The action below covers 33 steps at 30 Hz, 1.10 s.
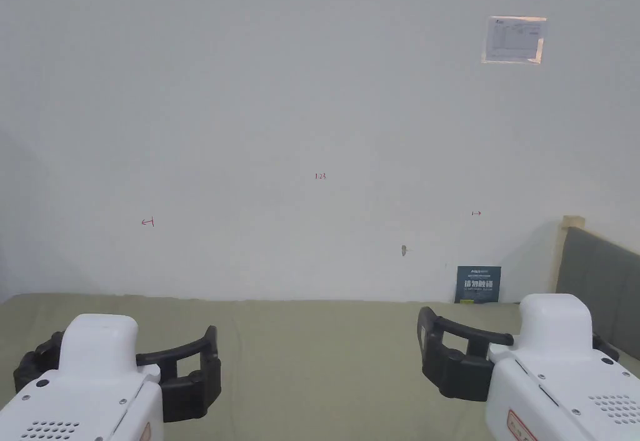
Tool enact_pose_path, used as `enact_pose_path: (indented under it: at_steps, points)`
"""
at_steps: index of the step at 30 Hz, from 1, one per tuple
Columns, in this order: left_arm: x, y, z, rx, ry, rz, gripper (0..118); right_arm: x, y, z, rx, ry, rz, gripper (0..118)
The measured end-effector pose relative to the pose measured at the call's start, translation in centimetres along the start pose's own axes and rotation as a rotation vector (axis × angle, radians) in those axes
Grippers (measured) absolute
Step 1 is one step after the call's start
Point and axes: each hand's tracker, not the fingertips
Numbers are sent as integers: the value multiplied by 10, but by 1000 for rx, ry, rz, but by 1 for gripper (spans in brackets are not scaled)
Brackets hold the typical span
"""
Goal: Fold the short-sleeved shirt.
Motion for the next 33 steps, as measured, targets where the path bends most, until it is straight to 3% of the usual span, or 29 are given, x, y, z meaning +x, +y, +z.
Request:
enact_pose_path:
  at_steps: [33]
  points:
    - [11, -3, 2, 5, -14, -15, 118, 9, -10, 1, 2, 3, 32, 118]
